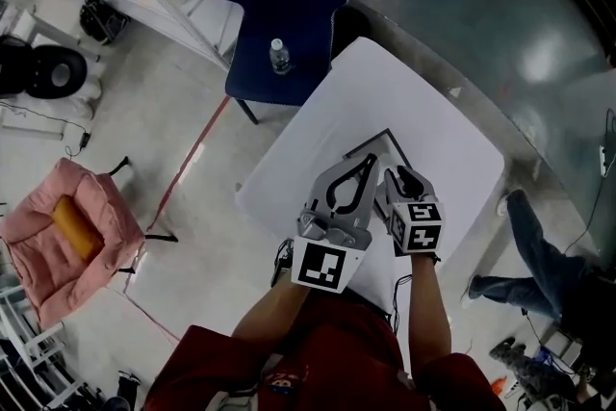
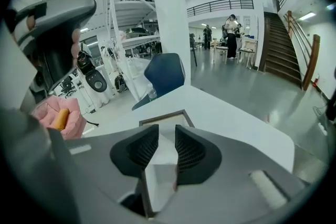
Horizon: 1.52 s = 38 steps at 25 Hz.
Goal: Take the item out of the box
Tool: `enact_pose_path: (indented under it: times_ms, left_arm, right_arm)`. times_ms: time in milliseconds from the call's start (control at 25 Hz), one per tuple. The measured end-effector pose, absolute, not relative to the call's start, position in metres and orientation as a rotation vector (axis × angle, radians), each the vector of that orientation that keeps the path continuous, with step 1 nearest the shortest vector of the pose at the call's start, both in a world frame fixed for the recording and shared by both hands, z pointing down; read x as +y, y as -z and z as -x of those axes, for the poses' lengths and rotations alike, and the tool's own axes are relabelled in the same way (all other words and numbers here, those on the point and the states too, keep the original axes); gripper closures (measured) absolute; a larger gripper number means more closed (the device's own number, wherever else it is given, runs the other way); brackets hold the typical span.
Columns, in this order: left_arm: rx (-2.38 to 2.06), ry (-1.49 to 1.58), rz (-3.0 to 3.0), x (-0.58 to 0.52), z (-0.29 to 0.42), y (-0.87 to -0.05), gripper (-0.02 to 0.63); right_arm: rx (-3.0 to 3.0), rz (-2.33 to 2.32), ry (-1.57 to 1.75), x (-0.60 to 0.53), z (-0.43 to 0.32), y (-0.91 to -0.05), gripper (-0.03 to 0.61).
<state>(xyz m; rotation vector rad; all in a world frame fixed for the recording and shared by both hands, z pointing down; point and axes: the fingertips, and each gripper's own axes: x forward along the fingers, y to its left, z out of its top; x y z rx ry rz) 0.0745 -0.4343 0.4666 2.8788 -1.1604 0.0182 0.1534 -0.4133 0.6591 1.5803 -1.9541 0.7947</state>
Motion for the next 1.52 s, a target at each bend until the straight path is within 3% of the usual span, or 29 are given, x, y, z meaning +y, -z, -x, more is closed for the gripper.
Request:
enact_pose_path:
  times_ms: [840,1520]
  left_arm:
    - [-1.138,-0.060,-2.810,-0.464,-0.062,-0.497,0.611]
    - [-1.167,-0.058,-2.776,-0.477,-0.053,-0.505,0.611]
  right_arm:
    - [-1.756,-1.371,-0.997,-0.420,-0.142,-0.744,0.439]
    - [-1.636,-1.253,-1.055,-0.418,-0.139,-0.777,0.496]
